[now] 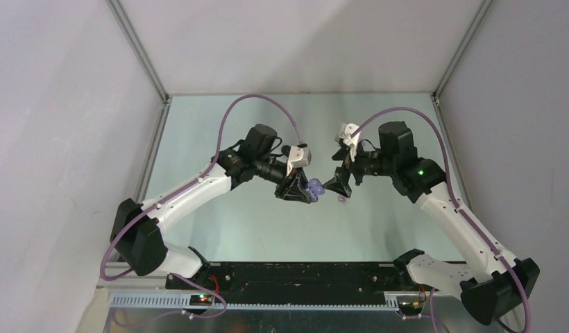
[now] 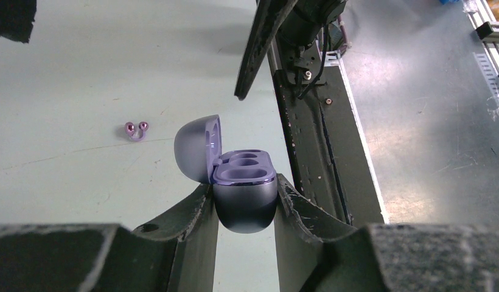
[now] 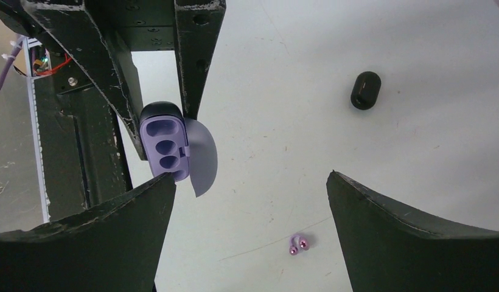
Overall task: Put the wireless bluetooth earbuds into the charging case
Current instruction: Open the charging case, then pick up the earbud from the center of the board.
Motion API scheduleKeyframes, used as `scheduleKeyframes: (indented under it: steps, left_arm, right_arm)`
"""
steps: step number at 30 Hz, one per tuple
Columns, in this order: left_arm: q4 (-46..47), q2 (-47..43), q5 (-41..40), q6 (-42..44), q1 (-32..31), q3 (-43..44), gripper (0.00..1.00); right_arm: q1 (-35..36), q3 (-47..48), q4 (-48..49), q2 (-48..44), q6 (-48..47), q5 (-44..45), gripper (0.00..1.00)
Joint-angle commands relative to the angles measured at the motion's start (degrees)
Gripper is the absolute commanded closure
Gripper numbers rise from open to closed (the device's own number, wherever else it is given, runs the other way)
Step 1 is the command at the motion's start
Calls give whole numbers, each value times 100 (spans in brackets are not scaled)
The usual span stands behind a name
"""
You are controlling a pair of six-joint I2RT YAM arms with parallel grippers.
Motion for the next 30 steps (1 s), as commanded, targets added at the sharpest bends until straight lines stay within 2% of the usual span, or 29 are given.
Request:
scheduleKeyframes:
  steps: [1,13,24,30]
  left_arm:
    - [44,-103,138,-22,-24,204,100]
    - [81,-75,121,-36,-79,188,100]
    - [104,-57,96,-41,-136,170,100]
    - [96,-66,83,-28,-152,170,100]
  right_arm:
    - [-150,1,217,-177,82,-249,1]
    - [-844,1,803,-130,999,-44,1]
    - [-1591,-1,1426,294,2090,147,1]
    - [-2186,-1,1857,842,3100,801,1]
